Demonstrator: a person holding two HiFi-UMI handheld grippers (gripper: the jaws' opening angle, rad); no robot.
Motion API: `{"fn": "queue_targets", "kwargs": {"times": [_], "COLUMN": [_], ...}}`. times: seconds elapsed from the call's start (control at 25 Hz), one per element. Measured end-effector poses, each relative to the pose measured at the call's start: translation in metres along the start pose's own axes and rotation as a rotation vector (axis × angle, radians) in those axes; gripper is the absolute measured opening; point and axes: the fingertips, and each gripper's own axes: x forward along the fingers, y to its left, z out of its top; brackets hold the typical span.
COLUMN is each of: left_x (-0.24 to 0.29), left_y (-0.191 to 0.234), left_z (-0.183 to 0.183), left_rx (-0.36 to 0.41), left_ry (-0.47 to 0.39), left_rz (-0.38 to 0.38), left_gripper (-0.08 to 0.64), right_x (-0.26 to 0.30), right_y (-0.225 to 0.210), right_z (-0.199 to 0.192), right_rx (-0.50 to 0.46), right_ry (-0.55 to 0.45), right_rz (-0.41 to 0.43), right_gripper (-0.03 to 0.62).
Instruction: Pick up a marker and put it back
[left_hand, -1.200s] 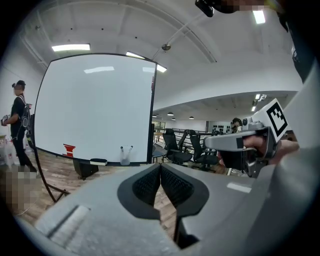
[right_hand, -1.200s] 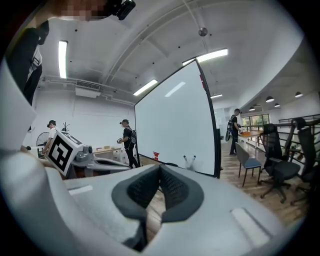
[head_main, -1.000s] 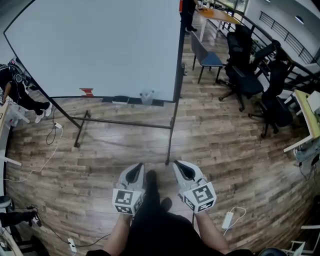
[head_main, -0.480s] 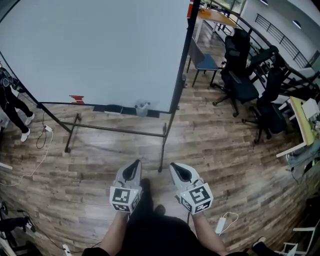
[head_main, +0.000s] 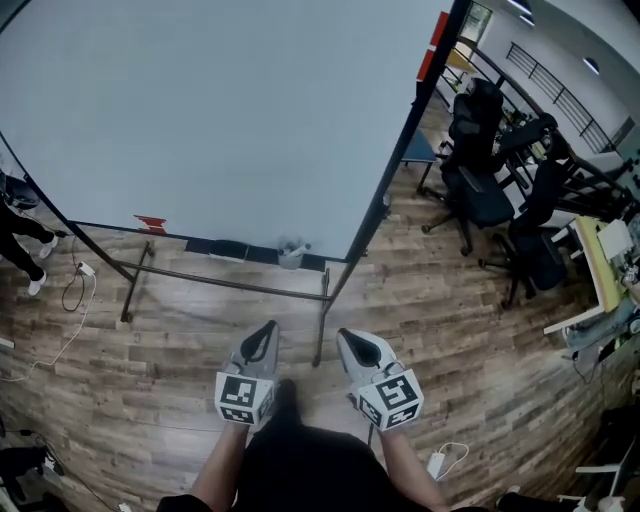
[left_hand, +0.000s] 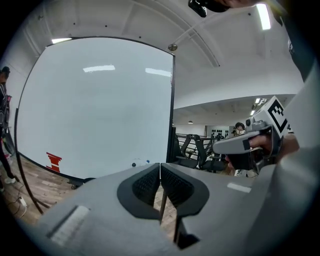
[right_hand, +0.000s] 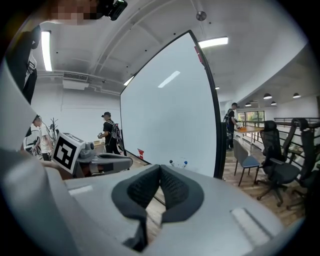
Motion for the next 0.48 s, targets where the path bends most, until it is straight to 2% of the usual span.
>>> {"fn": "queue_targets", "kwargs": {"times": [0.24,0.48], "left_x": [0.024,0.046], "left_y": [0.028,0.04], "left_z": [-0.005,-0.011], "left_rx": [0.005,-0.013], "left_ry": [0.004,0.027], "left_rz": [-0.025,-0.045], "left_gripper": [0.014,0.014], "right_x": [0.041,0.057], "right_y": [-0.001,-0.005], "right_z": [0.002,-0.008], "right_rx": [-0.004,0.007], "right_ry": [0.019,0.055], "right_rz": [0.009,-0.002], "right_gripper": [0.002,0.002]}}
